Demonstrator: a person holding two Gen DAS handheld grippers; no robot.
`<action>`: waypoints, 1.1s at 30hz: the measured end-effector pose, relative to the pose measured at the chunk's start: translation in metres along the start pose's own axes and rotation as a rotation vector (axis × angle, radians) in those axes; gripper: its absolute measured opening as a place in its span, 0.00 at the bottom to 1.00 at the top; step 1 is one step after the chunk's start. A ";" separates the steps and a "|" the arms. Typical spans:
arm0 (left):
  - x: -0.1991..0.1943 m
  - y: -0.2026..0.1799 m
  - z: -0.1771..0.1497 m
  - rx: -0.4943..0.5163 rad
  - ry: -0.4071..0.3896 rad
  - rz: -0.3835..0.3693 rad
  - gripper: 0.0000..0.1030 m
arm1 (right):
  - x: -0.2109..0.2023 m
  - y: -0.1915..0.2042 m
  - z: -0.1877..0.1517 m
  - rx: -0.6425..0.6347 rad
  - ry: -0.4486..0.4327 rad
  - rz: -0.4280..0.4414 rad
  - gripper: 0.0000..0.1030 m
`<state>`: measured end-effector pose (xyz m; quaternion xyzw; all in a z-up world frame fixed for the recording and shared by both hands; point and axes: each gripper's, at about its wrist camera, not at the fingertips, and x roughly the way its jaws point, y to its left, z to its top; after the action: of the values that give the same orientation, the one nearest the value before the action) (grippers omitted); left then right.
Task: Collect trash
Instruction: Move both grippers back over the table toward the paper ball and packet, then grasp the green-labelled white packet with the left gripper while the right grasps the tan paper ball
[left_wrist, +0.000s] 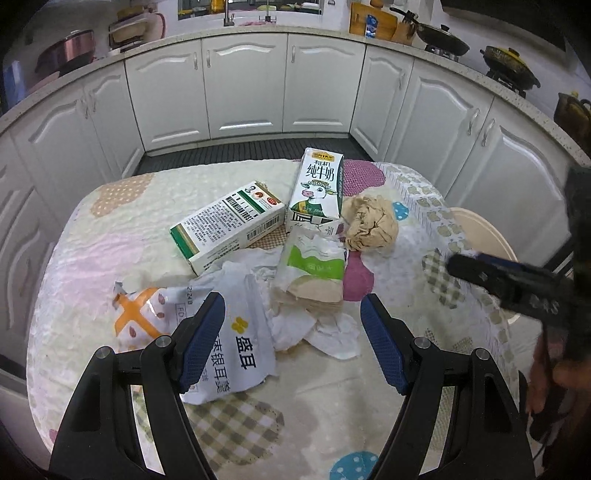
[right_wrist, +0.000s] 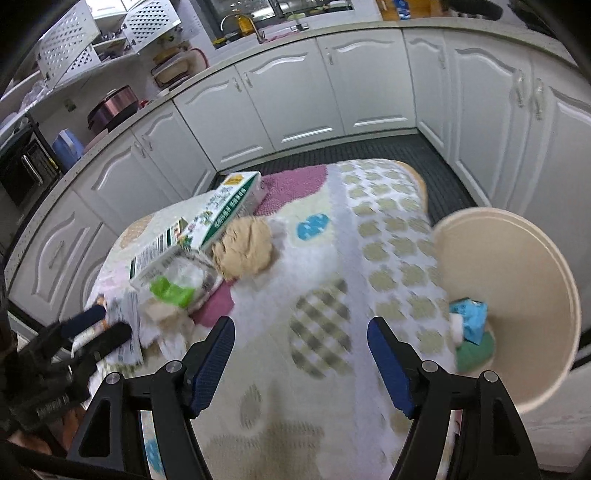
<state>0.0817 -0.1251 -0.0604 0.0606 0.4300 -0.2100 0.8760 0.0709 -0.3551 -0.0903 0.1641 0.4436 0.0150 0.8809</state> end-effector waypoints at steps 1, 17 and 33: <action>0.001 0.001 0.000 0.001 -0.001 0.000 0.73 | 0.006 0.002 0.005 -0.001 0.003 0.009 0.70; 0.044 -0.009 0.026 0.018 0.068 -0.025 0.73 | 0.055 0.015 0.044 -0.028 0.010 0.131 0.25; 0.060 -0.017 0.028 0.041 0.150 -0.027 0.36 | -0.013 -0.021 0.022 0.019 -0.083 0.137 0.25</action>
<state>0.1271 -0.1671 -0.0884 0.0882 0.4908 -0.2252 0.8371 0.0774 -0.3832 -0.0742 0.2029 0.3947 0.0641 0.8938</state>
